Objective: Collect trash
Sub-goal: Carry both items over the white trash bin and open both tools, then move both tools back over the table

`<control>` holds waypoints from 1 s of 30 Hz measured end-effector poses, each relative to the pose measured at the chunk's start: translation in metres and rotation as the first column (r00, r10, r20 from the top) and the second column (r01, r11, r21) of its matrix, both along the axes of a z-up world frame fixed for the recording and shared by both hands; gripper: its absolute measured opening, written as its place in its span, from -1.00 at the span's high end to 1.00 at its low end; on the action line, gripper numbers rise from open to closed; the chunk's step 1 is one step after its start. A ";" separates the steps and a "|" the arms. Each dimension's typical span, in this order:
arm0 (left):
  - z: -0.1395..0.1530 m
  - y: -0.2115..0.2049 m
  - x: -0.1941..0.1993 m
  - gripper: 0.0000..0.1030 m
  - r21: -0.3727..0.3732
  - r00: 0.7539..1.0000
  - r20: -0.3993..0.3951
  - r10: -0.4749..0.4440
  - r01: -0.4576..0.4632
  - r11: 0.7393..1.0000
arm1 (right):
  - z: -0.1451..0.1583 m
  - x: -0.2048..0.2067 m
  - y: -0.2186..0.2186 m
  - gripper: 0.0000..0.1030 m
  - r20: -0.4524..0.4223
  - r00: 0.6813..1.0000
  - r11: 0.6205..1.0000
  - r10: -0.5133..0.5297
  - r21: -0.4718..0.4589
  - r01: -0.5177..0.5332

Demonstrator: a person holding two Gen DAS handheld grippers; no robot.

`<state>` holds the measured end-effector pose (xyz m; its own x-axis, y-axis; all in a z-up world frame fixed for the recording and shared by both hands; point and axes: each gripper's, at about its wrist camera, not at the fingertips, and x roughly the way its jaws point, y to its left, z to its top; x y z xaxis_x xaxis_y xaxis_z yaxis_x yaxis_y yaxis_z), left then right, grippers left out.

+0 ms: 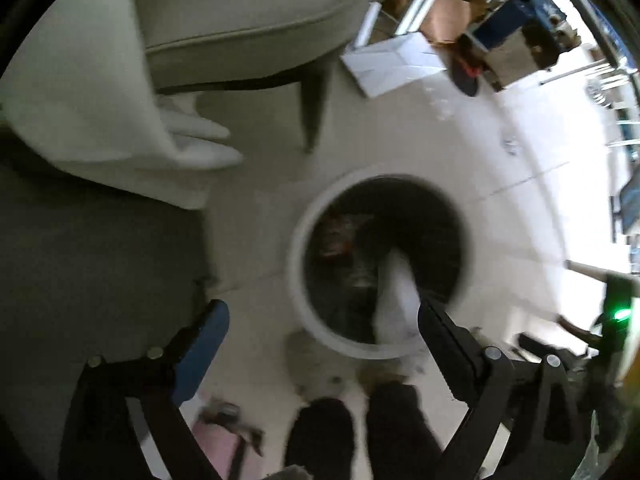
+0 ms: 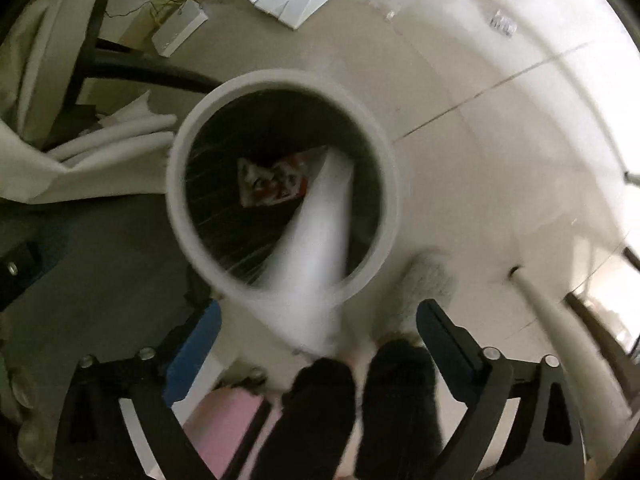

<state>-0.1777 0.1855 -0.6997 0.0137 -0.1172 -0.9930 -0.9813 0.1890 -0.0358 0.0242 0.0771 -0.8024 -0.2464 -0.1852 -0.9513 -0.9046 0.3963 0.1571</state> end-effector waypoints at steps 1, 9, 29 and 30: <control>0.003 -0.005 -0.003 -0.89 0.027 1.000 -0.025 -0.002 0.003 1.000 | 0.001 -0.002 0.008 -0.94 0.023 1.000 1.000 0.011 0.001 -0.011; 0.046 -0.019 -0.016 -0.90 0.087 0.996 -0.089 -0.011 0.019 0.996 | 0.065 -0.012 0.002 -0.94 0.134 0.990 0.997 0.052 0.047 -0.058; 0.291 -0.076 -0.017 -0.90 0.153 0.997 -0.001 -0.078 0.077 0.985 | 0.352 -0.002 -0.045 -0.93 0.162 0.987 0.971 0.000 0.234 -0.038; 0.302 -0.079 -0.017 -0.90 0.156 0.997 0.002 -0.082 0.080 0.984 | 0.369 -0.002 -0.049 -0.93 0.153 0.988 0.969 -0.002 0.243 -0.036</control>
